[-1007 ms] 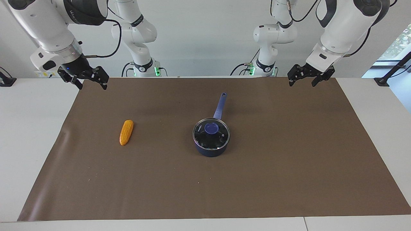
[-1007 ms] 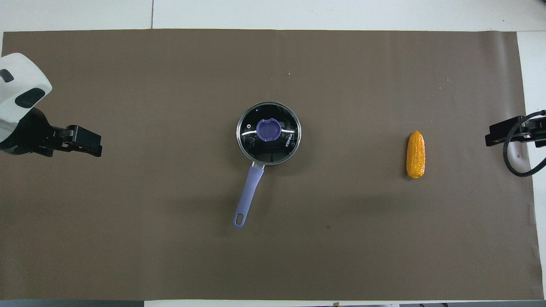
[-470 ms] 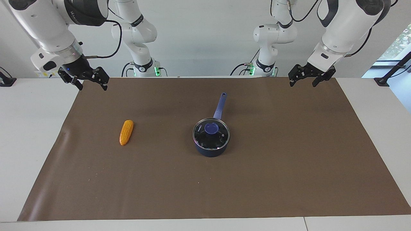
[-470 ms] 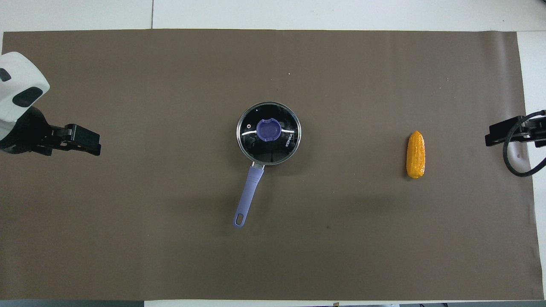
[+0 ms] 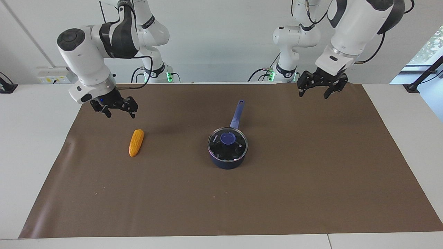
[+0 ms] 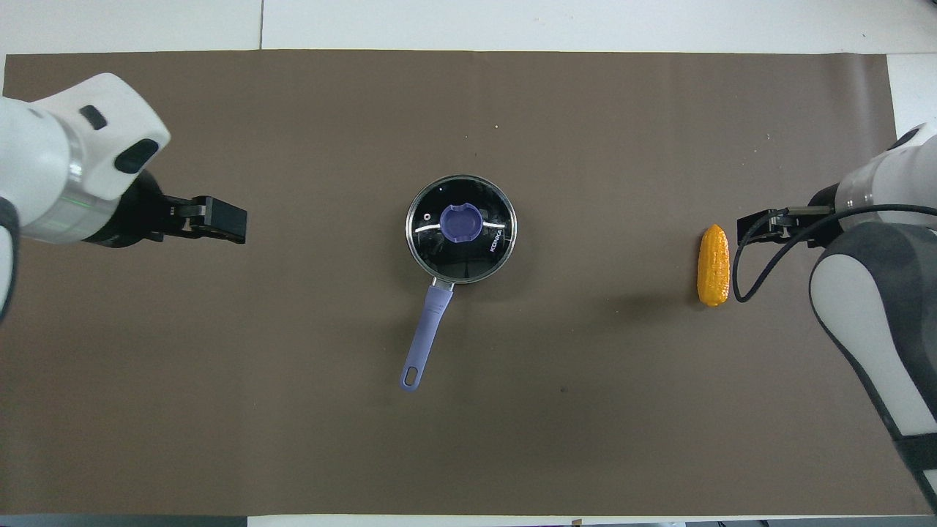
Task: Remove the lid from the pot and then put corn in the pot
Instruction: 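Reach the left gripper to the pot lid while the right gripper reaches the corn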
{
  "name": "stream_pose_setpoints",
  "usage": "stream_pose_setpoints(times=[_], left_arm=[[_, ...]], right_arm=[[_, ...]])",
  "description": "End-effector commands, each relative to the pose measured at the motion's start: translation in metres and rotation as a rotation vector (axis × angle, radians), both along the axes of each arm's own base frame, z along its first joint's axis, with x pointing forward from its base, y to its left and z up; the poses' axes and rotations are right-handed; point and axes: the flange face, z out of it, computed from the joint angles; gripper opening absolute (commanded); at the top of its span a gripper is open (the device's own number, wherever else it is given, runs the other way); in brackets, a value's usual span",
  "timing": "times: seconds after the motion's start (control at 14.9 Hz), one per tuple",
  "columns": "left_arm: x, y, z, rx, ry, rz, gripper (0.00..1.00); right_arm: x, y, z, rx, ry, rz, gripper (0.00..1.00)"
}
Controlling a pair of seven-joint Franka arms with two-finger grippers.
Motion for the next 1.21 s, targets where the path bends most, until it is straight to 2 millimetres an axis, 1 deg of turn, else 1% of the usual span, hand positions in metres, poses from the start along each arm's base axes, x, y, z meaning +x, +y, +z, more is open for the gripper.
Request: stream_pose_setpoints(times=[0.0,0.07,0.13,0.2,0.34,0.4,0.47,0.54,0.6,0.74,0.81,0.87,0.94,1.07,1.14], left_arm=[[0.021,-0.078,-0.029,-0.019,0.032,0.014,1.0],[0.029,-0.104,-0.042,-0.02,0.043,0.018,1.0],[0.038,-0.13,-0.057,-0.02,0.052,0.018,1.0],[0.044,-0.154,-0.071,-0.022,0.053,0.012,1.0],[0.05,-0.18,-0.088,-0.044,0.028,0.002,1.0],[0.047,-0.198,-0.101,-0.05,0.018,-0.006,1.0],[0.046,-0.209,-0.11,-0.052,0.012,-0.012,1.0],[0.045,-0.216,-0.123,-0.044,0.02,-0.021,1.0],[0.041,-0.225,-0.127,-0.039,0.015,-0.035,1.0],[0.036,-0.236,-0.136,-0.016,0.001,-0.061,1.0],[0.028,-0.251,-0.15,0.006,0.007,-0.074,1.0],[0.025,-0.258,-0.157,0.02,0.001,-0.056,1.0],[0.022,-0.265,-0.161,0.028,-0.014,-0.051,1.0],[0.022,-0.263,-0.165,0.039,-0.014,-0.049,1.0],[0.023,-0.261,-0.167,0.05,-0.018,-0.049,1.0]], right_arm=[[0.001,-0.006,-0.047,0.008,0.02,-0.02,1.0],[-0.006,-0.011,-0.066,0.008,0.036,-0.027,1.0],[-0.013,-0.012,-0.082,0.008,0.021,-0.03,1.0],[-0.018,-0.012,-0.093,0.007,0.012,-0.029,1.0],[-0.019,-0.008,-0.106,0.006,0.011,-0.023,1.0],[-0.019,-0.008,-0.118,0.004,0.017,-0.02,1.0],[-0.021,-0.009,-0.126,0.004,0.018,-0.011,0.99],[-0.023,-0.011,-0.139,0.003,0.019,0.002,0.95],[-0.022,-0.01,-0.145,0.002,0.016,0.005,0.95],[-0.021,-0.01,-0.161,0.001,0.038,0.001,0.93],[-0.021,-0.01,-0.167,0.001,0.041,0.001,0.91],[-0.019,-0.008,-0.167,0.0,0.03,0.002,0.87],[-0.019,-0.006,-0.167,0.0,0.03,0.005,0.76],[-0.02,-0.005,-0.167,0.0,0.036,0.007,0.43],[-0.021,-0.005,-0.167,0.0,0.044,0.008,0.3]])
